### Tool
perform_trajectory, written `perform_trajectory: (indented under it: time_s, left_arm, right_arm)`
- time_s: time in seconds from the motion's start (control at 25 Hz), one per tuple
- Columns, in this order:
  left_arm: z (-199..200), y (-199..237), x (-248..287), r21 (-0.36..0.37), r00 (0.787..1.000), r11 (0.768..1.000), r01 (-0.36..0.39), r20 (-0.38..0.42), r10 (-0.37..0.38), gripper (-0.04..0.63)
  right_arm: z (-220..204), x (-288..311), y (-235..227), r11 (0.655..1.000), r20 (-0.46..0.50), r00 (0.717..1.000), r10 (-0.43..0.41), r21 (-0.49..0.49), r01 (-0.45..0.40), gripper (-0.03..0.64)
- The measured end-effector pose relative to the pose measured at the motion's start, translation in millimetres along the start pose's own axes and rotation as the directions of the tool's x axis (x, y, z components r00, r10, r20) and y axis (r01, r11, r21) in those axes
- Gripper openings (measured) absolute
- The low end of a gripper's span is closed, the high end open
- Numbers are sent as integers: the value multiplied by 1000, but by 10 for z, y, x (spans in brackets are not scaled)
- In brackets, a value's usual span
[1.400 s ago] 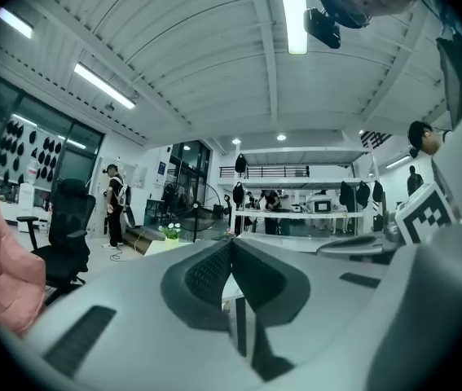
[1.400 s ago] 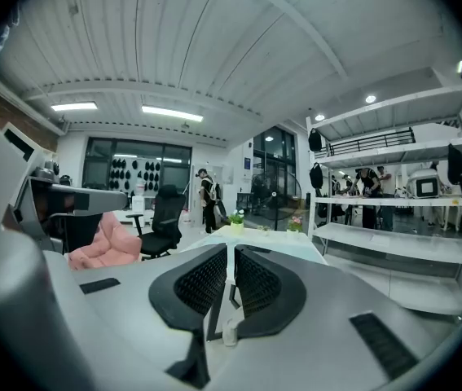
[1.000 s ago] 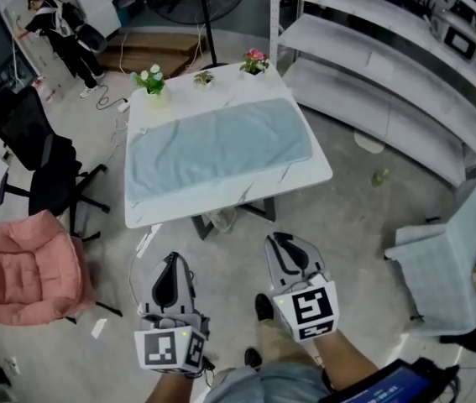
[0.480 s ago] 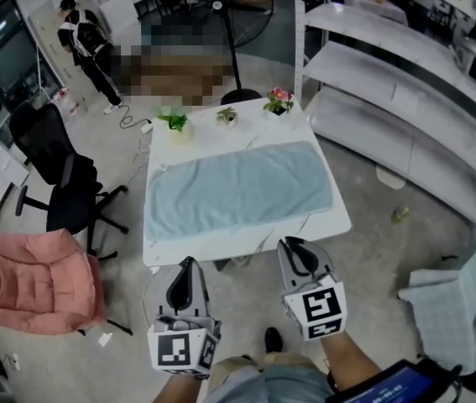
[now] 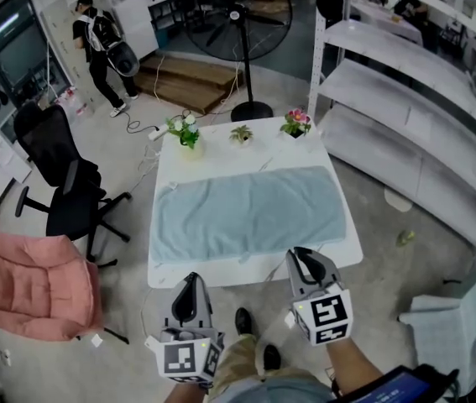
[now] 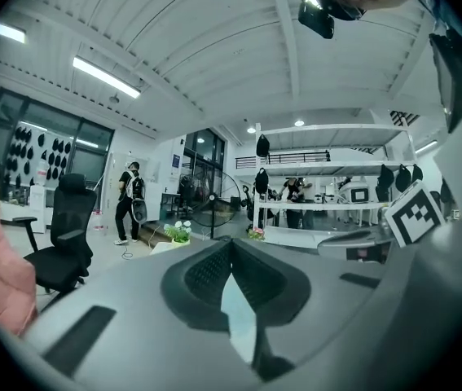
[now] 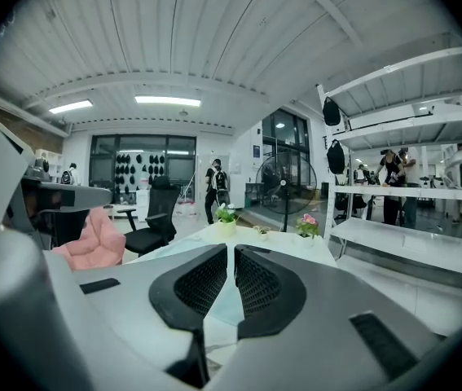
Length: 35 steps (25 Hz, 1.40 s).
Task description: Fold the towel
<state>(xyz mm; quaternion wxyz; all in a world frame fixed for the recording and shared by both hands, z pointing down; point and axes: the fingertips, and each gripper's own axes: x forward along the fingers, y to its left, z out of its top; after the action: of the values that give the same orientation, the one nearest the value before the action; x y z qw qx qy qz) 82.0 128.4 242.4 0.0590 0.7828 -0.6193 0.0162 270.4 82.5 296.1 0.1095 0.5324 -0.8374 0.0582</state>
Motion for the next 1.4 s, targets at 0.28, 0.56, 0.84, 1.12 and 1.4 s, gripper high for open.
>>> perform_trajectory:
  time_s: [0.28,0.56,0.84,1.12,1.4]
  left_arm:
    - [-137,348,537,-15,1000,1000,-5,-24,5,8]
    - [-116,701,1142,-36,998,999,29,-50,-31,8]
    - [306,853,1684,-26,993,993,115,24,-114,8]
    - [614,816,1946,6,979,983,184,90,-184,8]
    - [516,848,2118,18,981,983,180,75,-181,8]
  right_arm:
    - [-47,601,-79,1000,-27,1000,-5,1,5,49]
    - [38,1162,-141,999,-64,997,-38,7,38,51]
    - [393,1541,-308,993,-25,993,-118,-1,118,52]
    - [761,1604,-479,982,38,982,-186,-22,187,54]
    - [726,1615,-706,976,29,976,-217,-25,218,57]
